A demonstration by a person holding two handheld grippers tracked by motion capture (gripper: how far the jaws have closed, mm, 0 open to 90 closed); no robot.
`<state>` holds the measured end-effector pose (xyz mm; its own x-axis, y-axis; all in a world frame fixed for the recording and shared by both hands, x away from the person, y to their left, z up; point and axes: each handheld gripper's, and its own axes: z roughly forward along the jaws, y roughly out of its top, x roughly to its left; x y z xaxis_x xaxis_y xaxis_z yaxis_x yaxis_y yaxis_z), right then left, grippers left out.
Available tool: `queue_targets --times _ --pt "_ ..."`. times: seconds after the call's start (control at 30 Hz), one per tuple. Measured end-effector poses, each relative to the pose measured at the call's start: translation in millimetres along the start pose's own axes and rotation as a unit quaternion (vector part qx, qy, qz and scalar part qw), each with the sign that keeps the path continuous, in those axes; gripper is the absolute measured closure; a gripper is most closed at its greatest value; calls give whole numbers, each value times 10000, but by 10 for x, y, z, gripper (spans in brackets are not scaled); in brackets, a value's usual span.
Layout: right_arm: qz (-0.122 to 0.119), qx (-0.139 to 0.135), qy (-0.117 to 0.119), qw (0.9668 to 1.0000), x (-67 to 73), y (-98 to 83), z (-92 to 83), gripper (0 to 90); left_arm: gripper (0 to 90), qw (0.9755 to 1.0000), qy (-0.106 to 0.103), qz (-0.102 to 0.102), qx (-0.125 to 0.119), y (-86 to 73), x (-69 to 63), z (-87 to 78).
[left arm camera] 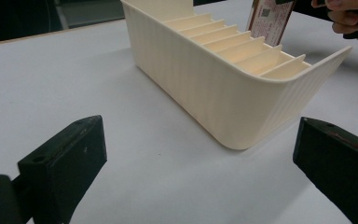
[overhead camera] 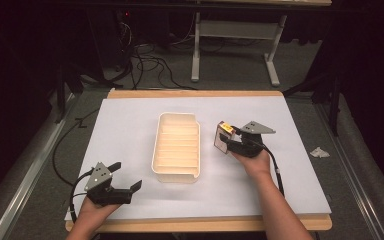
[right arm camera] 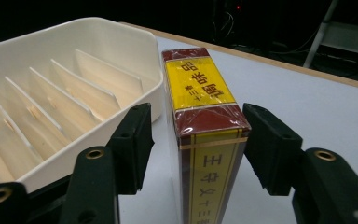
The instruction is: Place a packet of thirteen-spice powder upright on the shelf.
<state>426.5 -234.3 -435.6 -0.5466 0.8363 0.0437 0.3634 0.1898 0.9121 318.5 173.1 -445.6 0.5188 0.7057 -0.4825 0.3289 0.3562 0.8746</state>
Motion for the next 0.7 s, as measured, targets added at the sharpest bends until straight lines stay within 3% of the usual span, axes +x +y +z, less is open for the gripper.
queue_targets --times 0.33,0.7 --pt "-113 -69 7 9999 30 2 -12 580 34 10000 9 10 -14 9 19 -5" --pt "33 -113 114 9999 -1 -9 -28 672 37 10000 12 29 26 -1 12 1"
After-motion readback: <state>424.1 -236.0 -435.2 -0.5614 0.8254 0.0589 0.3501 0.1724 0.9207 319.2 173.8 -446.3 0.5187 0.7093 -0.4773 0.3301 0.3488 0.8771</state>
